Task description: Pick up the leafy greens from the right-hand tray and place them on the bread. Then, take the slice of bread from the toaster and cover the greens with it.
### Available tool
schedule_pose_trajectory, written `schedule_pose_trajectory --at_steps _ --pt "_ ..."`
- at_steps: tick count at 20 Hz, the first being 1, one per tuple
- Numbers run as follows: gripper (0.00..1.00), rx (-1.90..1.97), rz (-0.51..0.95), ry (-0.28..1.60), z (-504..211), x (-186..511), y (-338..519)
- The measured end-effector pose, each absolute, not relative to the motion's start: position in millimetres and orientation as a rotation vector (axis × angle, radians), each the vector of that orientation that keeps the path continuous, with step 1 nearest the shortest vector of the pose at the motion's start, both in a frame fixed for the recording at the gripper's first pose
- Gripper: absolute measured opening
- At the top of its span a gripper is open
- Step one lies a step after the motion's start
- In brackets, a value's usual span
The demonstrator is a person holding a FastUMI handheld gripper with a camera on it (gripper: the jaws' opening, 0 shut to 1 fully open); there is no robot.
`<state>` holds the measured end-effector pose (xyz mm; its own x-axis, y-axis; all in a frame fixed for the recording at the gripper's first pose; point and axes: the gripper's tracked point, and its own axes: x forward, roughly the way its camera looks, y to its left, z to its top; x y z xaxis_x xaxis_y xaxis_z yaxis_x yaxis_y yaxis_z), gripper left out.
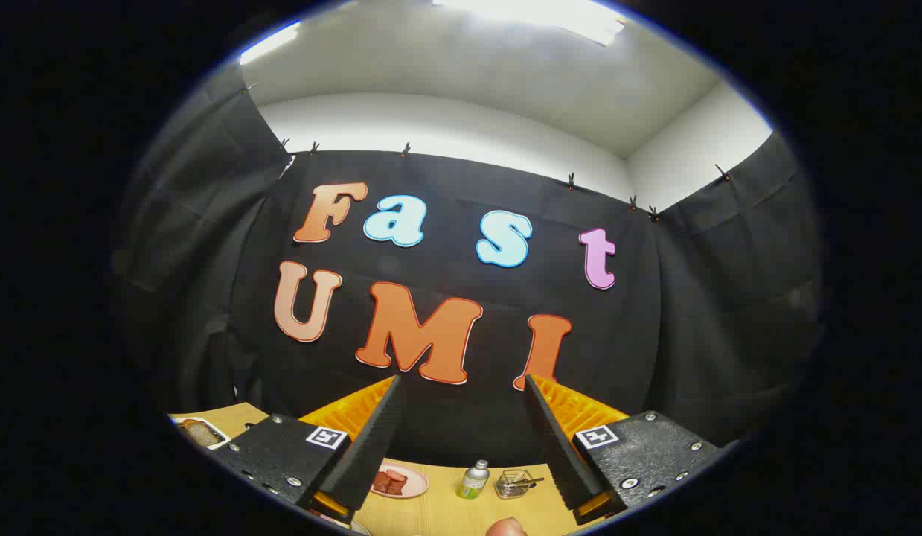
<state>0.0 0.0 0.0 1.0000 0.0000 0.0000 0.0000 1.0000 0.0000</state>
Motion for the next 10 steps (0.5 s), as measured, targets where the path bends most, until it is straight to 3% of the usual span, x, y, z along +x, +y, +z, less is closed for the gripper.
schedule_pose_trajectory --at_steps 10 --pt "0.96 -0.006 -0.033 0.008 -1.3 0.1 -19.8"
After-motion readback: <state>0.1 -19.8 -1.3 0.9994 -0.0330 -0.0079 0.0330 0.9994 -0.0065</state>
